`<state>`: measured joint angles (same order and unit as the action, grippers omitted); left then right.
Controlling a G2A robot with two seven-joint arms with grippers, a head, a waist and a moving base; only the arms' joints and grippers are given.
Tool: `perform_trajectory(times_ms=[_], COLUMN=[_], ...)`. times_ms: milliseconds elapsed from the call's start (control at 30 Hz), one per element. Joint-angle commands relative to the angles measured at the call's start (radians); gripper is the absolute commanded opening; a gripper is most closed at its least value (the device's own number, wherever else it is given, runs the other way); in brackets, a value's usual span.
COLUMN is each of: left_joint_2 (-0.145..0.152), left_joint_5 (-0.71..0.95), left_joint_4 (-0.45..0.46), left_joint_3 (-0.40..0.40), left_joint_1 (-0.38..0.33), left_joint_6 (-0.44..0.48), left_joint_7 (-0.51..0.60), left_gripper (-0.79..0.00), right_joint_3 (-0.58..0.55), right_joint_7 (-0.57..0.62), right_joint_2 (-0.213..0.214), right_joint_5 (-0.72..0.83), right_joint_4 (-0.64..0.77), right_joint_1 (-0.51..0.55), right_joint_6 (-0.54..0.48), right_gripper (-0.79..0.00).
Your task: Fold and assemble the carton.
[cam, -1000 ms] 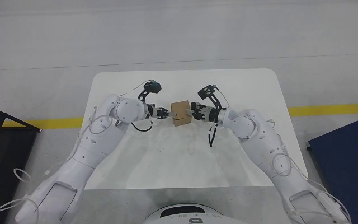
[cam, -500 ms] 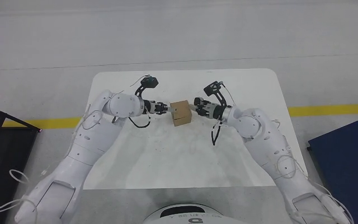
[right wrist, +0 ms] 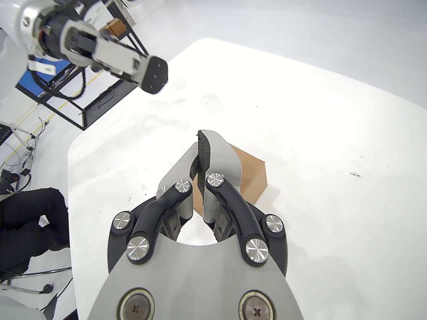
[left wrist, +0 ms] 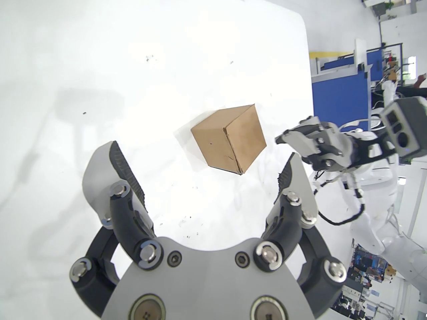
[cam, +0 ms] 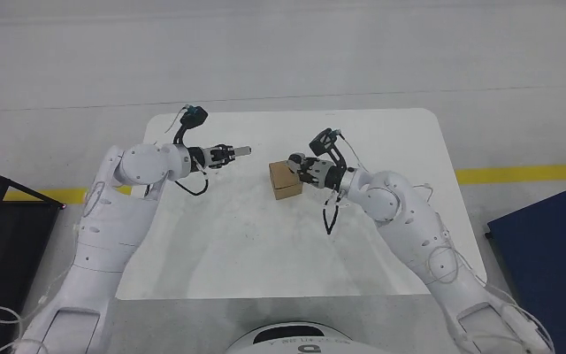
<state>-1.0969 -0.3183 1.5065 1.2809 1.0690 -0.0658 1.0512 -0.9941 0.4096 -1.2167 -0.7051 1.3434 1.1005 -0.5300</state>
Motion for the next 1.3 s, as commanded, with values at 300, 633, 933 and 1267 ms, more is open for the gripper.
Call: perform_trajectory(times_ms=[300,633,933,1267], left_joint_2=[0.016,-0.011,-0.113,-0.259], left_joint_5=[0.02,0.066,0.253,0.475], left_joint_4=[0.018,-0.154,-0.488,-0.772], left_joint_3=[0.051,-0.069,-0.303,-0.506], left_joint_1=[0.041,-0.086,-0.309,-0.451], left_joint_6=[-0.008,-0.03,0.045,0.145], left_joint_7=[0.005,-0.029,-0.152,-0.121], left_gripper=[0.0,0.0,0.0,0.0], right_joint_3=[0.012,-0.028,-0.228,-0.408], right_joint_7=[0.021,0.068,0.117,0.113], right_joint_2=[-0.003,0.011,0.073,0.116], right_joint_5=[-0.021,0.069,0.145,0.142], right_joint_4=[-0.022,-0.008,0.154,0.297], right_joint_1=[-0.032,-0.015,0.169,0.37], right_joint_6=[-0.018,-0.122,-0.21,-0.183], right_gripper=[-0.785,-0.757,-0.785,-0.785])
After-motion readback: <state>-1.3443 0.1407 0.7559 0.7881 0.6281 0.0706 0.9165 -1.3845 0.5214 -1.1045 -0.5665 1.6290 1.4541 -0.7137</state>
